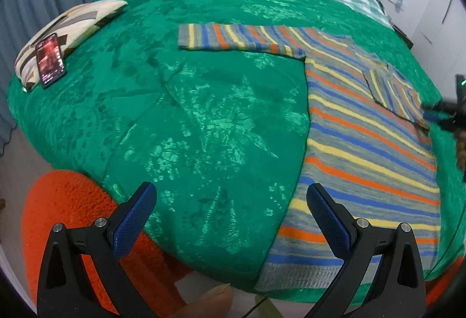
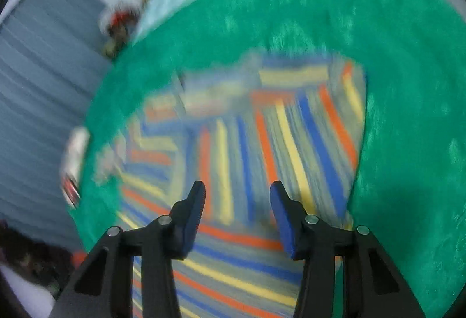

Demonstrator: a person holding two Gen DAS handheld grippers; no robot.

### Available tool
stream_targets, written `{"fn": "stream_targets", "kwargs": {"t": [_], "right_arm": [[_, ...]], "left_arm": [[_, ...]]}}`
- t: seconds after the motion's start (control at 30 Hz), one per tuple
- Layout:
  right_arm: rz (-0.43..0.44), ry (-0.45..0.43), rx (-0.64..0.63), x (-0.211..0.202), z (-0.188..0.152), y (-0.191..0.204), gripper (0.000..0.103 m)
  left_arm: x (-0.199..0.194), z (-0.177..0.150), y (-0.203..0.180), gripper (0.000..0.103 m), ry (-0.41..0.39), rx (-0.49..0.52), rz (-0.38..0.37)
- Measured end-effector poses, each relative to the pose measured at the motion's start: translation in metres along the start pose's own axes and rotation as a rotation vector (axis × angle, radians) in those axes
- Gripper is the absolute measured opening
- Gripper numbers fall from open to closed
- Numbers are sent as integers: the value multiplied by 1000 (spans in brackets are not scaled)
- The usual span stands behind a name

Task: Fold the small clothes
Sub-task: 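Grasp the sleeve cuff with the right tool and fold it across the sweater body, then open the right tool to release the folded sleeve and withdraw it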

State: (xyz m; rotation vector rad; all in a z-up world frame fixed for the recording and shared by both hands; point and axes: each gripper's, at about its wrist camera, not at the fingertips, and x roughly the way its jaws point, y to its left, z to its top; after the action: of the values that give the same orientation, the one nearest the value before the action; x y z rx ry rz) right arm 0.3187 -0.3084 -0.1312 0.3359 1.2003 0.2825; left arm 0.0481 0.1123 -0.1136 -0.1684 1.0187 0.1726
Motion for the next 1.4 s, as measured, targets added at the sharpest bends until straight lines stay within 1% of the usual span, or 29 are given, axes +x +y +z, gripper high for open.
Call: {"fn": "stream_targets", "kwargs": {"t": [0.03,0.07,0.1,0.17,0.2,0.23,0.27,0.37,0.4,0.43,0.47,0.57,0.63,0.67,0.7,0.8,0.87,0.97,1.13,1.23,1.4], "right_arm": [[-111,23,-37,11,-7,-2,42],[-282,53,-73,24,-13,-8,35],[-349,57,-74,27,-18,-16,21],[-349,-8,-46,15,-23,-20,21],[-359,-28,-51,9,-25,-16,26],[-360,-46,-73,2,-28,-9,29],[-342,-59,-109,-4,-32,2,29],[-268,-56,-170,-14,-49,25,39],[-233,-41,-181,-14,-61,29,42],[-224,-28,-187,-12,-71,29,44],[-231,-15,-191,-11,-86,28,44],[-305,26,-187,-4,-111,9,44],[-298,-6,-160,-13,-118,-1,46],[-334,-24,-143,-22,-124,-3,47],[-336,-39,-130,-29,-129,-3,47],[-305,-80,-99,-50,-152,4,50],[-299,-96,-111,-63,-172,9,51],[-315,-106,-131,-70,-201,28,51],[-308,-111,-98,-76,-241,37,51],[-314,-123,-78,-74,-256,39,52],[-338,-181,-90,-83,-261,46,52]], "left_arm": [[0,-1,-1,103,-2,10,6],[0,-2,-3,103,-4,21,15],[-1,-3,-4,103,-7,32,28],[1,-7,-3,103,-5,45,46],[4,-9,-2,103,8,44,46],[7,-9,-1,103,18,42,45],[9,-8,-1,103,26,40,44],[9,-7,-4,103,19,44,37],[8,-8,-5,103,14,50,33],[7,-9,-6,103,12,58,33],[7,-10,-7,103,12,65,35],[11,-13,-7,103,33,80,29],[13,-14,-5,103,43,75,24],[12,-14,-5,103,42,72,25],[12,-14,-5,103,39,69,26],[12,-14,-7,103,33,74,30],[12,-15,-10,103,36,91,30],[14,-17,-17,103,40,131,39],[13,-21,-26,103,40,179,41],[13,-23,-28,102,51,191,34],[14,-24,-27,102,63,186,37]]}}
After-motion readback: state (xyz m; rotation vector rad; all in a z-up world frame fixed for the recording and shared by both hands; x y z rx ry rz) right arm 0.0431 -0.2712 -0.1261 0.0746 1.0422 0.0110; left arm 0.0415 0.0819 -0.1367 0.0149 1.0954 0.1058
